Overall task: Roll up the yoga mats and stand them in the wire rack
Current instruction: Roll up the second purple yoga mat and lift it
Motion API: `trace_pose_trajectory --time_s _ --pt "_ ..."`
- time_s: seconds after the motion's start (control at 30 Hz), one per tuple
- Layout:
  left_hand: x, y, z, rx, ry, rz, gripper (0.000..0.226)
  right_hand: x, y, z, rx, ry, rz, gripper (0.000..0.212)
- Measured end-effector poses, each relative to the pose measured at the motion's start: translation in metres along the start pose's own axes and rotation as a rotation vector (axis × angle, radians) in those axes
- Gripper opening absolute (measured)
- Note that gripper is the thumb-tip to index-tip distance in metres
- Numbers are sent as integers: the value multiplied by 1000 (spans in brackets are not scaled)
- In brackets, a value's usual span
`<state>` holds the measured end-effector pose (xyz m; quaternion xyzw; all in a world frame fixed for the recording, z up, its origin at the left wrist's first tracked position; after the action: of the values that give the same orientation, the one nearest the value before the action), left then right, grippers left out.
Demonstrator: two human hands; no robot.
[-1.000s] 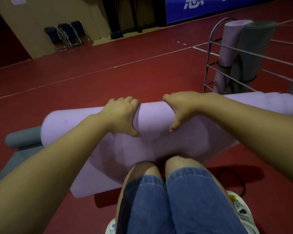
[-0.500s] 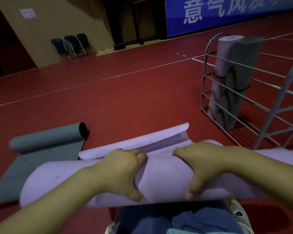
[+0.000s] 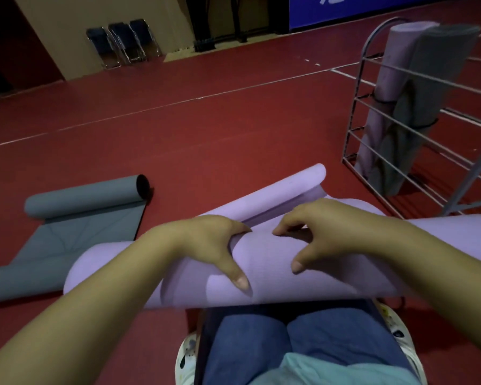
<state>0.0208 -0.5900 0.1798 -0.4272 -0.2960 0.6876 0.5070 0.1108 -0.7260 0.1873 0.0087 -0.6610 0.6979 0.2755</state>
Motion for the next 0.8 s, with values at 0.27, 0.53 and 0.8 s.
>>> trace_pose_trajectory --time_s 0.27,0.53,0.8 --pt "-23 -21 15 -309 80 -255 64 -18 -11 -21 197 54 -181 54" --pt "-26 -15 -1 -308 28 -317 59 -24 -13 -28 240 112 -217 50" --pt "-4 -36 -26 -168 -17 -103 63 11 -11 -4 -80 5 182 26"
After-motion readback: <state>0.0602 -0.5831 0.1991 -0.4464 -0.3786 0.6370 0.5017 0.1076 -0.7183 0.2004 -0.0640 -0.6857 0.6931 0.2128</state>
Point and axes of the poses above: each hand's wrist, its own z-axis away from the middle knuckle, its own y-axis out of the palm, x = y × z, the point moved 6 cm from there along -z, towards the middle knuckle, and after that the axes turned 3 degrees about y, right-handed, at the moved point
